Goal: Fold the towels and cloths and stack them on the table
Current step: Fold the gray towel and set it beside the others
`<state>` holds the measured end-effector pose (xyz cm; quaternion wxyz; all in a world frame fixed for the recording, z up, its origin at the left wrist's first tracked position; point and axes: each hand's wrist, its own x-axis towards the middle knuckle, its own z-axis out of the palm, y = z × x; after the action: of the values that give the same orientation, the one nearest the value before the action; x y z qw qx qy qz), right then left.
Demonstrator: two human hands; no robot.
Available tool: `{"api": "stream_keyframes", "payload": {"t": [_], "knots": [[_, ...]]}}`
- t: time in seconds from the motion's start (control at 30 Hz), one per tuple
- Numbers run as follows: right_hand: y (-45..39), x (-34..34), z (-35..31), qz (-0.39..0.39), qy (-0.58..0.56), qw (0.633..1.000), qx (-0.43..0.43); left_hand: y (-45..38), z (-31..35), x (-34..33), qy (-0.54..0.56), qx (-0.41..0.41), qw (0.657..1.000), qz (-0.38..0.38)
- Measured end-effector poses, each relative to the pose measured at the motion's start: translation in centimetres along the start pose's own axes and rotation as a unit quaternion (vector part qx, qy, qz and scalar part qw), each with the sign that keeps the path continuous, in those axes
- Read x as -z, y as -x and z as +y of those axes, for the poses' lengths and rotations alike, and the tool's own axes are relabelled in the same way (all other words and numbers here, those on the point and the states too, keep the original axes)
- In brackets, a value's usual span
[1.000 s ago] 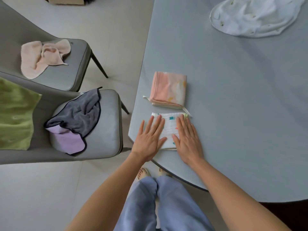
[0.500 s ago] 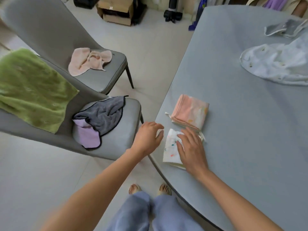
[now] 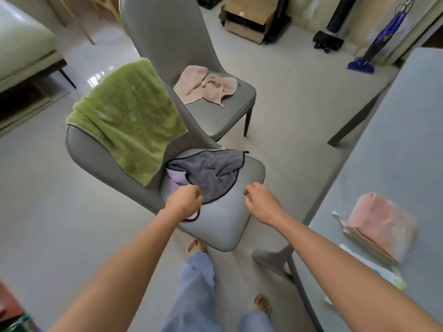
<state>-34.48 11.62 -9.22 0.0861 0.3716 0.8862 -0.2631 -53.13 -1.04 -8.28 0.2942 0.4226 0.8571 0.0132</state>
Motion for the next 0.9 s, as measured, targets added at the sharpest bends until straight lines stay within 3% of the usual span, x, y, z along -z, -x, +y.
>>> {"api": "stream_keyframes", "payload": {"t": [0.17,0.33,0.53,0.7,0.9], "knots": [[-8.5,-0.5,-3.8,-0.054,-0.007,0.996,-0.073,-7.5,-5.4,3.6,-0.029,-0.006,0.999,-0.033],[-18.3,-1.7,-6.7,-0.062,-0.009,0.995,-0.075,-15.6,-9.4,6.0,0.001,0.001,1.000,-0.027],[-28.2,-7.5,-5.1,-0.085,0.027,0.994,-0.057,-23.7,-13.1,0.5,-0.023,0.009,0.998,-0.064],[-37.4,-12.4,-3.5,-0.071,0.080,0.994,0.010,-31.7,-15.7,-3.8,-0.039,0.026,0.998,-0.044],[-41.7,-17.2,-2.1,-0.135,0.126,0.982,0.026,-36.4,-18.3,-7.8,-0.059,0.051,0.996,-0.038]]}}
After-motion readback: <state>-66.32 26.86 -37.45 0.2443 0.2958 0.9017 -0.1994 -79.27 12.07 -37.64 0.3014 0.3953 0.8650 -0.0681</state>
